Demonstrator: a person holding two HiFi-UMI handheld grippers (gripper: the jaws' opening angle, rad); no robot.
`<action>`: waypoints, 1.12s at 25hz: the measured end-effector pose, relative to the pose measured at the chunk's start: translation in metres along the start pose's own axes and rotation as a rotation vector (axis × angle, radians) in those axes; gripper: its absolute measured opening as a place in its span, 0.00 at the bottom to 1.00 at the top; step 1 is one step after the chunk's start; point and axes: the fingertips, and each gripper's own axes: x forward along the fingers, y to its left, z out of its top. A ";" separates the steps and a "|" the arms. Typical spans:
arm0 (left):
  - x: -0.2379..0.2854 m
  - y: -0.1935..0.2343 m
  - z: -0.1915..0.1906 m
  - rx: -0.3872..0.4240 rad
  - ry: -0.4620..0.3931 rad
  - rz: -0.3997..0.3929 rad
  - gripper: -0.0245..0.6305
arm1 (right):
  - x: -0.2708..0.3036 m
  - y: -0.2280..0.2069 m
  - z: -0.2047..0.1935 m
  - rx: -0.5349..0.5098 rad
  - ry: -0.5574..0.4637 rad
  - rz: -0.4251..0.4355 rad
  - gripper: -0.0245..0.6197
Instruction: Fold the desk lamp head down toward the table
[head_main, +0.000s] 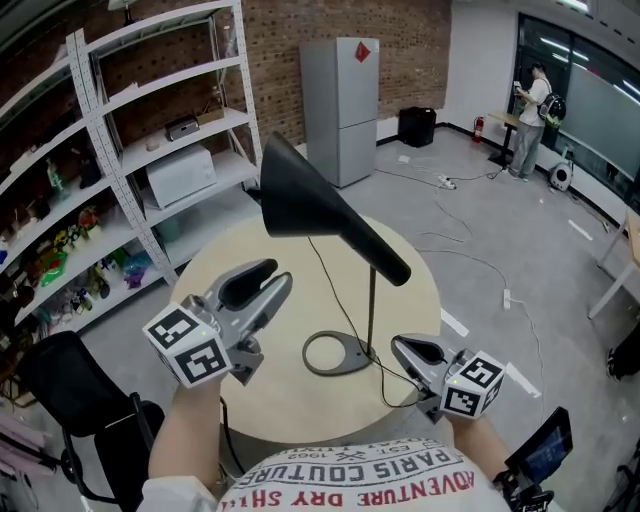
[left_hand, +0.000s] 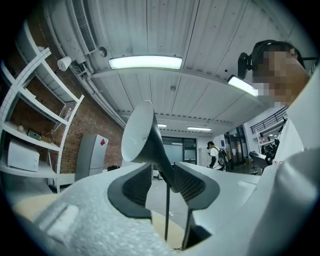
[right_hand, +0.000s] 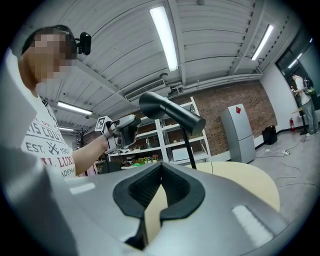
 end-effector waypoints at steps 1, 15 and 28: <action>0.003 0.006 0.005 0.014 -0.002 0.008 0.26 | 0.003 -0.004 0.001 0.001 0.002 0.004 0.04; 0.023 0.024 0.034 0.121 -0.019 0.003 0.26 | 0.036 -0.024 -0.012 0.030 0.046 0.055 0.04; 0.023 0.019 0.038 0.179 0.005 -0.048 0.16 | 0.051 -0.032 -0.020 0.006 0.053 0.046 0.04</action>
